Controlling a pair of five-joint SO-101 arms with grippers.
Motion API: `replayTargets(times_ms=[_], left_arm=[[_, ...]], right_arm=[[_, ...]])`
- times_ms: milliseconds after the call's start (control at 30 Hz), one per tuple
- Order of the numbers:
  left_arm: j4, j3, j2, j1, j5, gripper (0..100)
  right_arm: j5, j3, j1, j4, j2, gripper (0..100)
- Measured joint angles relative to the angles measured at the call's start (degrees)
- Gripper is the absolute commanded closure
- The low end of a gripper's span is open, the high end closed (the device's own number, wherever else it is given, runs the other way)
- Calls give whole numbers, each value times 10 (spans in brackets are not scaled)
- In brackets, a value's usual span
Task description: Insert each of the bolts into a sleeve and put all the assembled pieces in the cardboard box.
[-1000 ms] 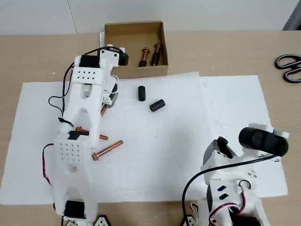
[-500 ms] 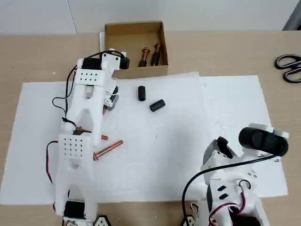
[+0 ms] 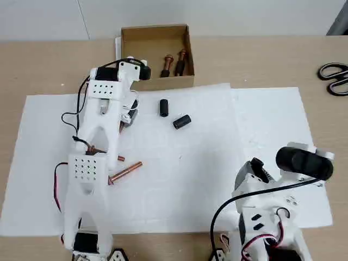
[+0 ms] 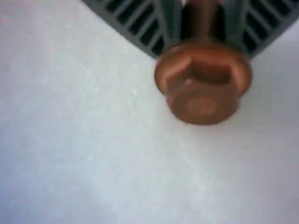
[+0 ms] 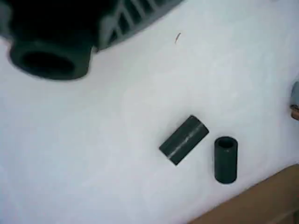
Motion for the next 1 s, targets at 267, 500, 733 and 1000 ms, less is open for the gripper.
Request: replayTargets(times_ms=[267, 500, 733, 1000], left_arm=[[-3, 2, -68, -2, 8, 994], [-3, 5, -227, 14, 42, 994], [-3, 89, -427, 17, 45, 994], [-3, 274, -683, 28, 13, 994]], right_arm=[[2, 0, 0, 0, 0, 995], [62, 0, 0, 0, 0, 995], [150, 2, -3, -39, 0, 995], [156, 33, -143, -113, 33, 995]])
